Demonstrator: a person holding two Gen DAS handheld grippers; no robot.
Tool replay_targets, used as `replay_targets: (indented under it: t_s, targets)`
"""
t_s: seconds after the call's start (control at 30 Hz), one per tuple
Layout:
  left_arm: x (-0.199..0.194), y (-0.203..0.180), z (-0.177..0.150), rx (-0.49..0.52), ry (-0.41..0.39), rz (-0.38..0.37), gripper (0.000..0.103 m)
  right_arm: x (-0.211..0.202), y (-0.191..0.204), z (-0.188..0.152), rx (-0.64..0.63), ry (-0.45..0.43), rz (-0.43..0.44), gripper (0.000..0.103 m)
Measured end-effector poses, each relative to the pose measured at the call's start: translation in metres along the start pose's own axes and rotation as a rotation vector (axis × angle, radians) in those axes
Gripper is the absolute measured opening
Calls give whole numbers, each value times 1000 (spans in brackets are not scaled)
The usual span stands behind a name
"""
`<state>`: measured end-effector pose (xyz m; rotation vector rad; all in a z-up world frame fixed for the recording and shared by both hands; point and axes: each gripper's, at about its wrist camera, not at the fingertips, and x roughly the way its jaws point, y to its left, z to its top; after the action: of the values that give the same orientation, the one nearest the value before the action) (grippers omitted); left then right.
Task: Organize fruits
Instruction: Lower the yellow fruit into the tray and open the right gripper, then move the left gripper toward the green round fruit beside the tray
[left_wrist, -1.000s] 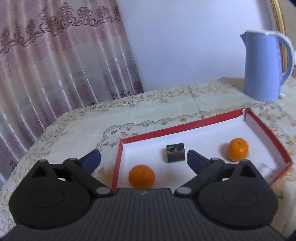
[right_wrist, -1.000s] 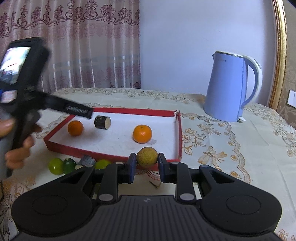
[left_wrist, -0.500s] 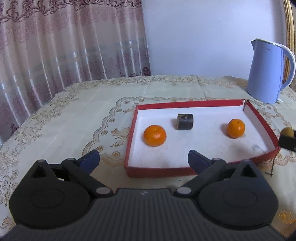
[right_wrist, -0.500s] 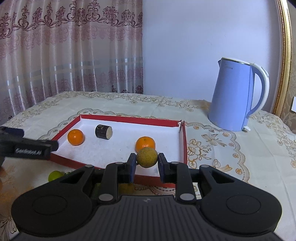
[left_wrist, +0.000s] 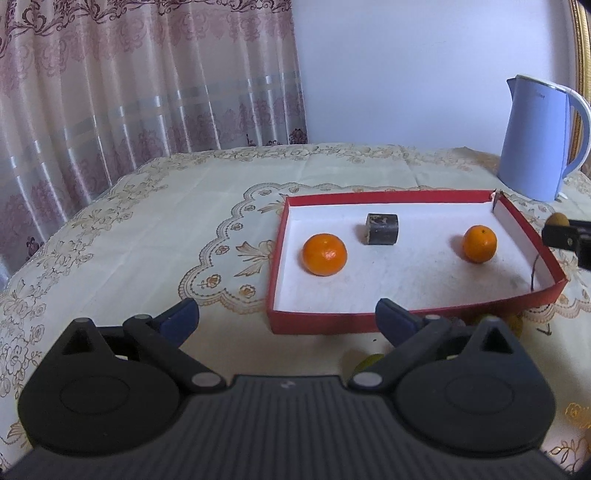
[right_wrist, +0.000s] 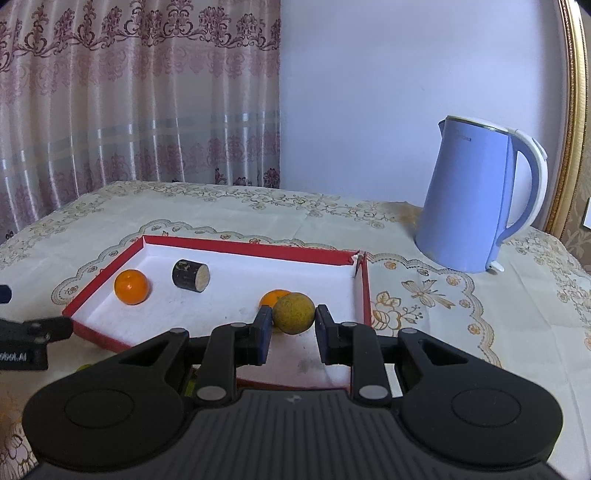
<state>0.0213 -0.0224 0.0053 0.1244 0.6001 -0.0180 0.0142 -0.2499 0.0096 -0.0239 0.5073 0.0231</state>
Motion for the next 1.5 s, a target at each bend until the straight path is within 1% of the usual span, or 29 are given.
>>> replay_targets:
  t_s: [0.13,0.3,0.67,0.83,1.0,1.07,1.17,1.23,1.3,1.37,1.4,1.43,1.5]
  targets:
    - [-2,3,-2,-1,-8,8,101,10,-4,9,25,6,27,24]
    - [-4,7,-5,-5,-9,19,101,25,-8,24,43,1,28,24]
    - [-13,12,-10,4,-27,10,101,81,-19,40,72,53,-34,24]
    - [-11,20,-12,-11,-14,29,101,108,-21,37,72,103,-67,24]
    - [-10,25,-14,-19,-6,39,101,123,-22,30,68,137,-85,25]
    - [-10,25,-14,-20,-6,39,101,127,-22,30,60,155,-88,25]
    - [-9,25,-13,-23,-4,35,101,121,-24,31,69,150,-82,25]
    - [-10,24,-12,-26,-7,39,101,111,-25,33,78,136,-73,25]
    - [-11,24,-12,-29,-10,24,101,93,-25,33,86,112,-68,25]
    - [-12,24,-12,-24,-15,11,101,72,-25,30,101,84,-49,32]
    - [-13,23,-14,-19,-16,13,101,60,-24,26,107,65,-36,40]
    - [-13,23,-15,-15,-15,9,102,47,-22,21,111,44,-24,51]
    - [-14,22,-18,-4,-14,-19,101,24,-18,12,108,7,-9,62]
